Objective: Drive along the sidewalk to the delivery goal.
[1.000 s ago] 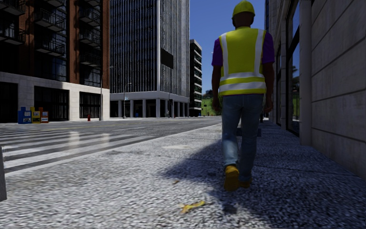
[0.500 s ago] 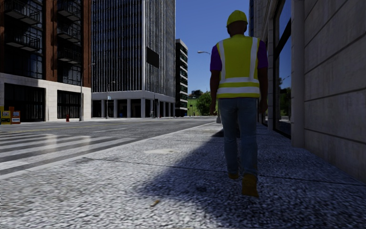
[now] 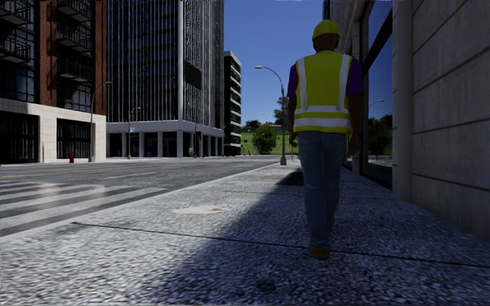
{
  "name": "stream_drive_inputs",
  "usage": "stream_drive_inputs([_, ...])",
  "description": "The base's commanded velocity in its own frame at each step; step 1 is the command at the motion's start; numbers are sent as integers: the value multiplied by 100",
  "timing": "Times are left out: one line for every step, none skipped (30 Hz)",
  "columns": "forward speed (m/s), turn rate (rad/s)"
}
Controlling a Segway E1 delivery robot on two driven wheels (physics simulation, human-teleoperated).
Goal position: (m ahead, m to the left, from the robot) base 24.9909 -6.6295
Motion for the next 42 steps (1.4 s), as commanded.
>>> stream_drive_inputs([99, -120])
stream_drive_inputs([99, -118])
stream_drive_inputs([99, -114])
stream_drive_inputs([99, -34])
stream_drive_inputs([99, -9])
stream_drive_inputs([99, -3])
stream_drive_inputs([99, -3])
stream_drive_inputs([99, 0])
stream_drive_inputs([99, 0])
stream_drive_inputs([99, 0])
stream_drive_inputs([99, 0])
stream_drive_inputs([99, 0])
stream_drive_inputs([99, 0])
stream_drive_inputs([99, 0])
stream_drive_inputs([99, 0])
stream_drive_inputs([99, 0])
stream_drive_inputs([99, 0])
stream_drive_inputs([99, 0])
stream_drive_inputs([99, 0])
stream_drive_inputs([99, 0])
stream_drive_inputs([99, 0])
stream_drive_inputs([99, 0])
stream_drive_inputs([99, 0])
stream_drive_inputs([99, 0])
stream_drive_inputs([99, 0])
stream_drive_inputs([99, 0])
stream_drive_inputs([99, 0])
stream_drive_inputs([99, 0])
stream_drive_inputs([99, 0])
stream_drive_inputs([99, 0])
stream_drive_inputs([99, 0])
stream_drive_inputs([99, 0])
stream_drive_inputs([99, 0])
stream_drive_inputs([99, 0])
stream_drive_inputs([99, 0])
stream_drive_inputs([99, 0])
stream_drive_inputs([99, 0])
stream_drive_inputs([99, 0])
stream_drive_inputs([99, 0])
stream_drive_inputs([99, 0])
stream_drive_inputs([99, 0])
stream_drive_inputs([99, 0])
